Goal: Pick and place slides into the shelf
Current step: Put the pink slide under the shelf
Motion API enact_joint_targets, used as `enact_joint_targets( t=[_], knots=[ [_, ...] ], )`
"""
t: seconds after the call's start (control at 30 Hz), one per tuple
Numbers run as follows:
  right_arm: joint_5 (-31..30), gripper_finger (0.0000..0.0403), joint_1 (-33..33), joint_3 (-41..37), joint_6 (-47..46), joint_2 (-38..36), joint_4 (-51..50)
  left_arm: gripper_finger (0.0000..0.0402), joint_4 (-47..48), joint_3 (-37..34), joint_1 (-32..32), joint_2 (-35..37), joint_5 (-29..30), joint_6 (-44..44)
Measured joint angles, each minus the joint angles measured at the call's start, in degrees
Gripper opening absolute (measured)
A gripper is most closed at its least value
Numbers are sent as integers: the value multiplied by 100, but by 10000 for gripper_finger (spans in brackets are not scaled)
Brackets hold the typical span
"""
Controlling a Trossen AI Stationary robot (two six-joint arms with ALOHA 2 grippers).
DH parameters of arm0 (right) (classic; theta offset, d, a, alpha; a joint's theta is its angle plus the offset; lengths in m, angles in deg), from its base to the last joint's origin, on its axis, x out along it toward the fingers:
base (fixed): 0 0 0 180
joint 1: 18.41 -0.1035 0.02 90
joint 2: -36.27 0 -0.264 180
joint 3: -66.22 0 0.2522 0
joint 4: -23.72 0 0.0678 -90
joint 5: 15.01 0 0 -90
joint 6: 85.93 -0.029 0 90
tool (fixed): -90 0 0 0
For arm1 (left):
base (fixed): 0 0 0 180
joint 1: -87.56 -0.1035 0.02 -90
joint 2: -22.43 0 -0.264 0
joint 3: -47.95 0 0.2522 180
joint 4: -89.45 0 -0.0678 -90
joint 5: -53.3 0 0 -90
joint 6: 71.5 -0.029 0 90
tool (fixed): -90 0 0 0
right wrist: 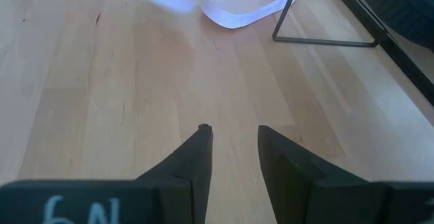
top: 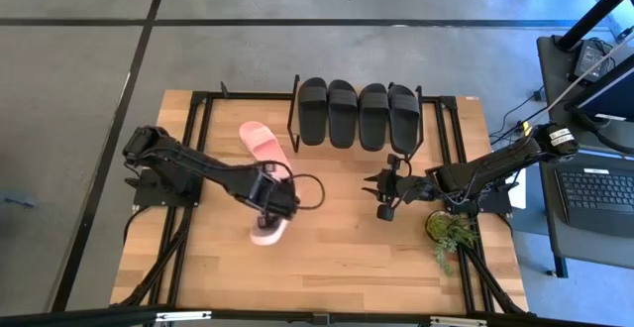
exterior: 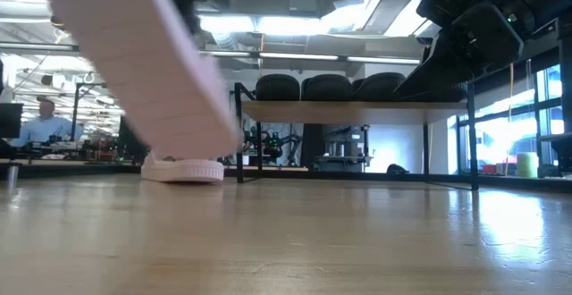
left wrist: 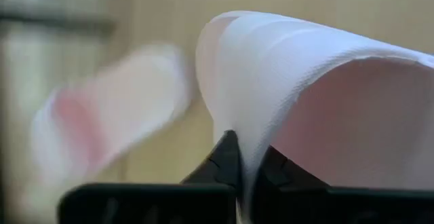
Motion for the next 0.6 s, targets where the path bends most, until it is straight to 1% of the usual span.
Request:
enact_joint_targets(
  t=[0.07, 0.13, 0.27, 0.43, 0.5, 0.6],
  knots=[
    [0, 120, 0, 0, 2, 0, 0, 3, -595, 2, -21, -1, 69, -356],
    [0, 120, 0, 0, 2, 0, 3, 3, -956, 6, -121, -76, 341, -543],
    [1, 120, -1, 0, 2, 0, 83, 2, -1379, -2, -361, -460, 890, -1001],
    [2, 120, -2, 0, -1, 0, 146, 2, -2194, -5, -626, -1017, 1124, -1750],
    [2, 120, -2, 0, -3, 0, 149, 2, -2539, -5, -748, -1191, 1340, -1859],
    [2, 120, -2, 0, -3, 0, 149, 2, -2866, -5, -931, -1376, 1844, -1744]
  ],
)
